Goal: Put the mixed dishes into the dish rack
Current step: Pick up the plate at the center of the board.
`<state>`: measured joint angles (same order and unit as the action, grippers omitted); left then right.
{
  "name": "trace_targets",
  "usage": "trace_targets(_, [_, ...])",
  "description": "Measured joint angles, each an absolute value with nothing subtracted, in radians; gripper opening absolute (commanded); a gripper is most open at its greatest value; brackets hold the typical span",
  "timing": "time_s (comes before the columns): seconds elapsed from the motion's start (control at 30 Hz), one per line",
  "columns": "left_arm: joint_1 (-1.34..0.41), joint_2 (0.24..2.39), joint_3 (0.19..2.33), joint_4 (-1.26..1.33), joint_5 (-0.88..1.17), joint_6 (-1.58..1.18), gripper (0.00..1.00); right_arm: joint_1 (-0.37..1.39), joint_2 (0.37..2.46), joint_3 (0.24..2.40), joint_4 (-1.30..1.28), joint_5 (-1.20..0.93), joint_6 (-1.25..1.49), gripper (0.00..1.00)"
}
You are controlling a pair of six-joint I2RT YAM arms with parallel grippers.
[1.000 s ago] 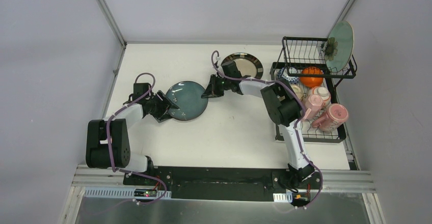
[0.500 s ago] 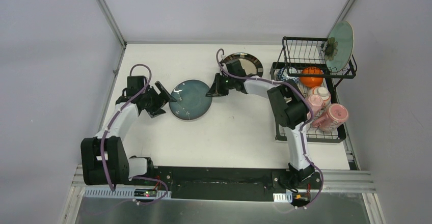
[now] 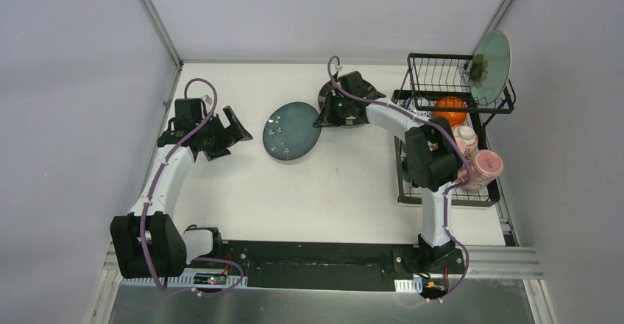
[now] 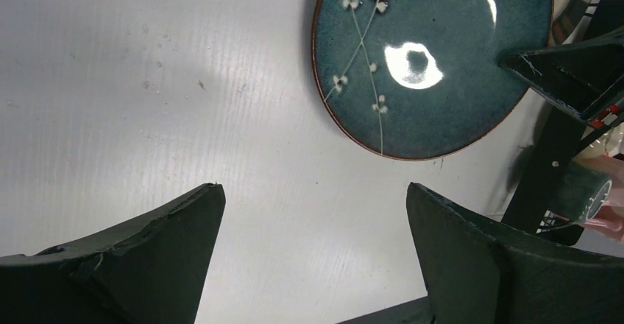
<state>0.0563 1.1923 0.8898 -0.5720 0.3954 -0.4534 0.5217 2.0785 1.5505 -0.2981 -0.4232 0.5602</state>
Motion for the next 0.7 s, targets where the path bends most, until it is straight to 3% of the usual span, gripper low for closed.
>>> trace_targets(0.7, [0.021,1.181,0.913,-0.576,0.644,-0.403,0.95,0.451,1.89,1.665,-0.45,-0.328,0.519,0.0])
